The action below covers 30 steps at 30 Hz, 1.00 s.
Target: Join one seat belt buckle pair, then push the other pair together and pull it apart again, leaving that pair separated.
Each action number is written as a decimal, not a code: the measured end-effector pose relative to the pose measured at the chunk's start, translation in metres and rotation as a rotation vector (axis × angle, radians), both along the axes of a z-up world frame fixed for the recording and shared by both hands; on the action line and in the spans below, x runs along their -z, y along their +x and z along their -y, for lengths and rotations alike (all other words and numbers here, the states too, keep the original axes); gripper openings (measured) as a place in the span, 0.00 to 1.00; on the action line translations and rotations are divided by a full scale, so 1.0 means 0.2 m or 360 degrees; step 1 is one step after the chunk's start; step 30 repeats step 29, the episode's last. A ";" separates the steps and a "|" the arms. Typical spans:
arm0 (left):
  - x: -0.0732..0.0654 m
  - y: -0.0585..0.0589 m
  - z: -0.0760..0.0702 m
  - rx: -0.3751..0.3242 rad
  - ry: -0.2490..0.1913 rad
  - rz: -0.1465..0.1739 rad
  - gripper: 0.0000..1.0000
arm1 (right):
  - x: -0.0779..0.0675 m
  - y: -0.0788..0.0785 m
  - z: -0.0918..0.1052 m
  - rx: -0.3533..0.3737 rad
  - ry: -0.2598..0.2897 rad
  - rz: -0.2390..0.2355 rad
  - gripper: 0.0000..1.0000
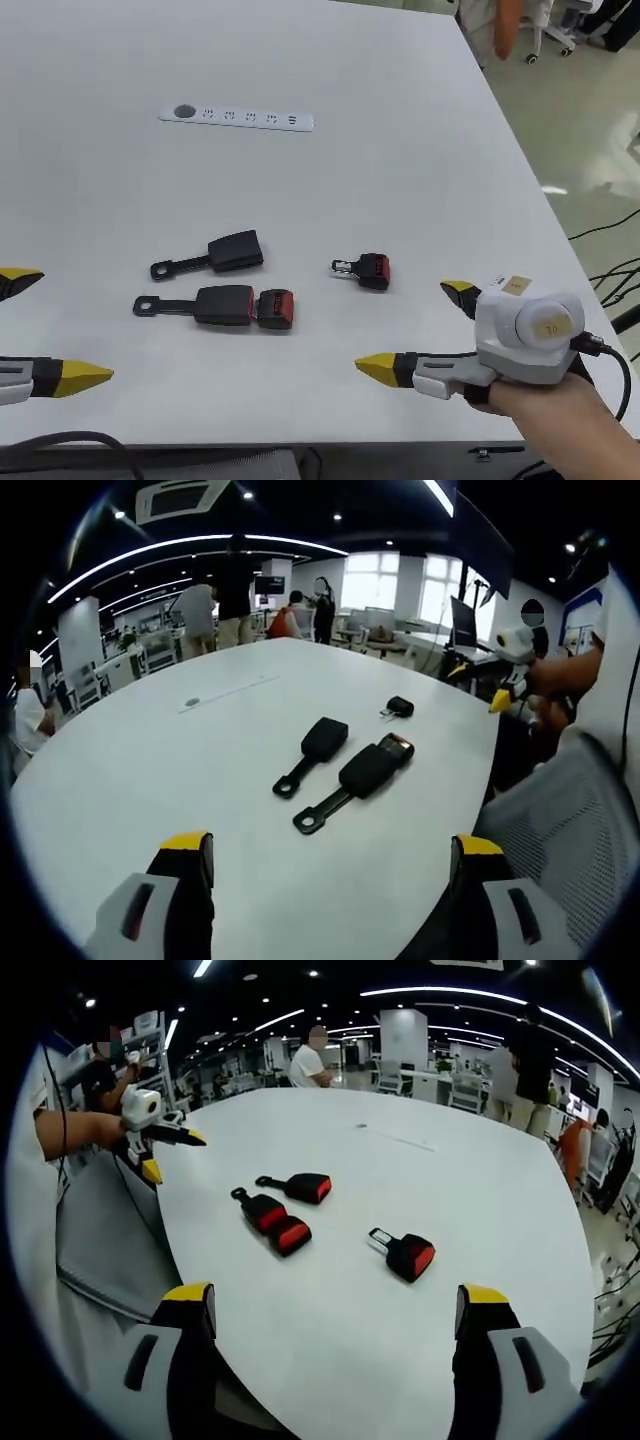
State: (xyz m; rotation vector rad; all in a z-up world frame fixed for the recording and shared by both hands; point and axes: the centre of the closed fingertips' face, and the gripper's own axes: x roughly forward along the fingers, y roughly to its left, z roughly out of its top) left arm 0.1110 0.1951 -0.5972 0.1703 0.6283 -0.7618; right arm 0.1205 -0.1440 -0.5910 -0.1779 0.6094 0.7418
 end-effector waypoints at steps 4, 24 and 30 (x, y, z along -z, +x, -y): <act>-0.01 0.01 0.00 -0.0033 -0.0021 0.0015 1.00 | -0.01 0.00 -0.01 0.0004 0.0006 -0.0004 1.00; -0.01 0.00 0.07 0.0007 -0.0062 0.0033 1.00 | 0.03 -0.03 -0.08 -0.0007 0.0053 -0.0066 0.99; -0.02 0.01 0.06 -0.0014 -0.0053 0.0055 1.00 | 0.06 -0.02 -0.05 -0.0007 0.0024 -0.0058 0.99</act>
